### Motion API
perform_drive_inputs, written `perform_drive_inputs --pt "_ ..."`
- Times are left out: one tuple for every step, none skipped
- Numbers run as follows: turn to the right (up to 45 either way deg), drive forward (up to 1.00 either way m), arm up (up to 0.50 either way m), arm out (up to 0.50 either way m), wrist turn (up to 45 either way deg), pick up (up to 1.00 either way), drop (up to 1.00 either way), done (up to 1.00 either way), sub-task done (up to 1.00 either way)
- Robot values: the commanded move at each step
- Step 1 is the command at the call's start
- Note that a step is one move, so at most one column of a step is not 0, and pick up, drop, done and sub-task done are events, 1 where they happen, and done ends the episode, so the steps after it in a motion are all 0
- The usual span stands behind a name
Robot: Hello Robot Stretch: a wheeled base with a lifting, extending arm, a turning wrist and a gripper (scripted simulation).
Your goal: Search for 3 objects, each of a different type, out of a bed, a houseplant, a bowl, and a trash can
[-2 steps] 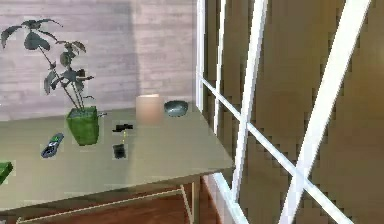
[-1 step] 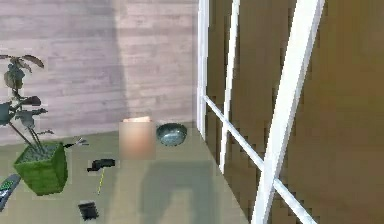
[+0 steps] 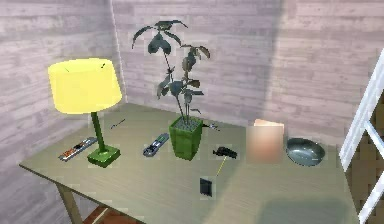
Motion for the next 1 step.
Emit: perform_drive_inputs --pt "0.0 0.0 0.0 0.0 0.0 0.0 0.0 1.0 0.0"
